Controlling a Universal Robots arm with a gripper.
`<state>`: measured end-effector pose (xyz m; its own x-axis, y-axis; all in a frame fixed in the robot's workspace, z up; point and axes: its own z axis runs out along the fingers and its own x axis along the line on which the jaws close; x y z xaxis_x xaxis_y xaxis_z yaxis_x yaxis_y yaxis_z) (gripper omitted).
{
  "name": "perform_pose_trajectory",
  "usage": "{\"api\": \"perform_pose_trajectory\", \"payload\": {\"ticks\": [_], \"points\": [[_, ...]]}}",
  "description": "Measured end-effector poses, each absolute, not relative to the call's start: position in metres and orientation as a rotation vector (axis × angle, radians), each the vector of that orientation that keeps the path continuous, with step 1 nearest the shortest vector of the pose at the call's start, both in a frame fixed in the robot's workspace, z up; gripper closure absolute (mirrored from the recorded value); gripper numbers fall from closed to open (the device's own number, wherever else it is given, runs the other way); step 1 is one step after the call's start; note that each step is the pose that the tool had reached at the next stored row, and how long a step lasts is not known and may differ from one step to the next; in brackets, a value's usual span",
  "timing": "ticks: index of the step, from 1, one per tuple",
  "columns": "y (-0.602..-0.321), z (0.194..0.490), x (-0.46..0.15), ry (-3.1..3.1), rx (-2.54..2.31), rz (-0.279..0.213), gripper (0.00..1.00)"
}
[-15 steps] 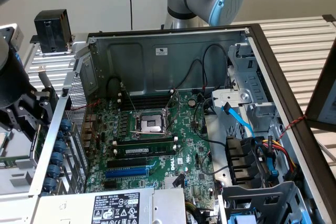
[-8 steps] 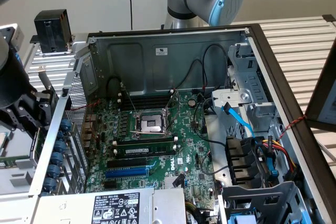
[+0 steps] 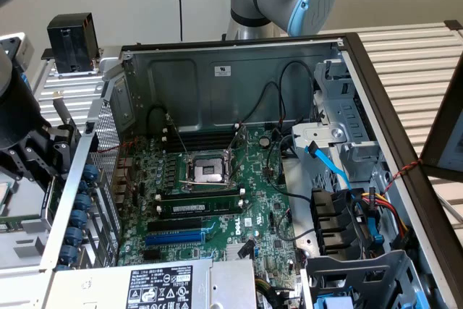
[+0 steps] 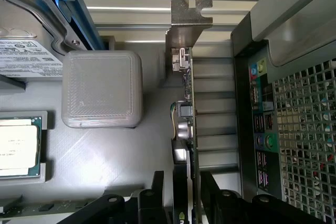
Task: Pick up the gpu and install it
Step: 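Pick up the gpu and move the gpu toward the slot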
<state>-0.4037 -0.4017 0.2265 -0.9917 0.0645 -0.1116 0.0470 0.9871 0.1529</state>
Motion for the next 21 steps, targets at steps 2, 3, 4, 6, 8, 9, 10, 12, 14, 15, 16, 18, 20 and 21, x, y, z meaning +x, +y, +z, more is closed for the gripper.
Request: {"api": "perform_pose_trajectory", "payload": {"ticks": [2,3,4,6,8,9,10,12,14,15,16,18,20,21], "points": [[-0.402,0.227,-0.404,3.015,0.085,0.228,0.62],[-0.402,0.226,-0.404,3.015,0.085,0.228,0.68],[-0.402,0.226,-0.404,3.016,0.085,0.228,0.68],[-0.402,0.226,-0.404,3.015,0.085,0.228,0.73],[-0.402,0.226,-0.404,3.015,0.085,0.228,0.73],[-0.402,0.226,-0.404,3.015,0.085,0.230,0.73],[-0.402,0.227,-0.404,3.015,0.085,0.234,0.73],[-0.402,0.230,-0.404,3.014,0.086,0.246,0.73],[-0.402,0.233,-0.404,3.013,0.087,0.258,0.73],[-0.402,0.235,-0.404,3.013,0.087,0.263,0.73],[-0.402,0.237,-0.405,3.013,0.087,0.269,0.73],[-0.402,0.241,-0.405,3.012,0.088,0.278,0.73],[-0.402,0.245,-0.406,3.012,0.089,0.288,0.73],[-0.402,0.247,-0.406,3.012,0.089,0.293,0.73]]}}
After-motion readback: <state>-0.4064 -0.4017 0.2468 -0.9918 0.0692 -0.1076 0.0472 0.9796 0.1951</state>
